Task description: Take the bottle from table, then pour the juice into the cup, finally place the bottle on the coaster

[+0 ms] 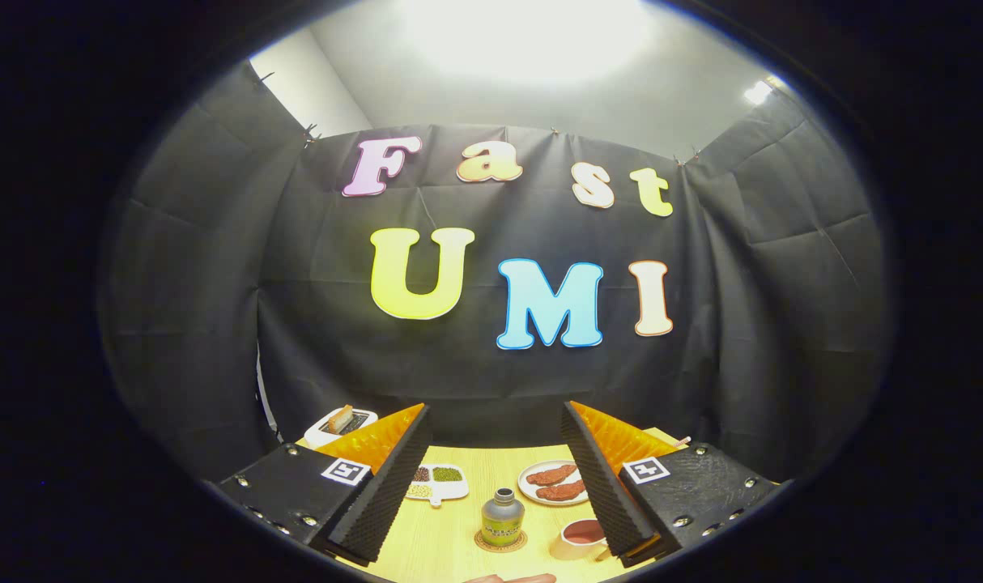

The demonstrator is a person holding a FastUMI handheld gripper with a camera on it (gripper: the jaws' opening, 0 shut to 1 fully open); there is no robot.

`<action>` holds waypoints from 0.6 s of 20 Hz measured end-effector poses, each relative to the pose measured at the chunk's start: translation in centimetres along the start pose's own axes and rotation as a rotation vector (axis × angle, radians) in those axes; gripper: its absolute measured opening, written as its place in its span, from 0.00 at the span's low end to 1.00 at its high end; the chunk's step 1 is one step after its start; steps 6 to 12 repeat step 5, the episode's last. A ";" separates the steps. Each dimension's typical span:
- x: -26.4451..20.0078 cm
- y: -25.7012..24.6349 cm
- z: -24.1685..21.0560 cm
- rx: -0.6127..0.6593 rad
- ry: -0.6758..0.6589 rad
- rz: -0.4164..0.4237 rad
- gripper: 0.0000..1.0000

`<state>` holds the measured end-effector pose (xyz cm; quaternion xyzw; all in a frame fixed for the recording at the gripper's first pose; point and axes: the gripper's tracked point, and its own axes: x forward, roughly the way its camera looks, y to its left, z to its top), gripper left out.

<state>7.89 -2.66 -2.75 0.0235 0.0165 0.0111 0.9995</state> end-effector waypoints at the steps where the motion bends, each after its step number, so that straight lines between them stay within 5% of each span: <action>1: -0.1 0.2 0.4 0.002 -0.003 0.020 0.98; 12: -0.6 0.2 1.9 0.011 -0.004 0.045 0.98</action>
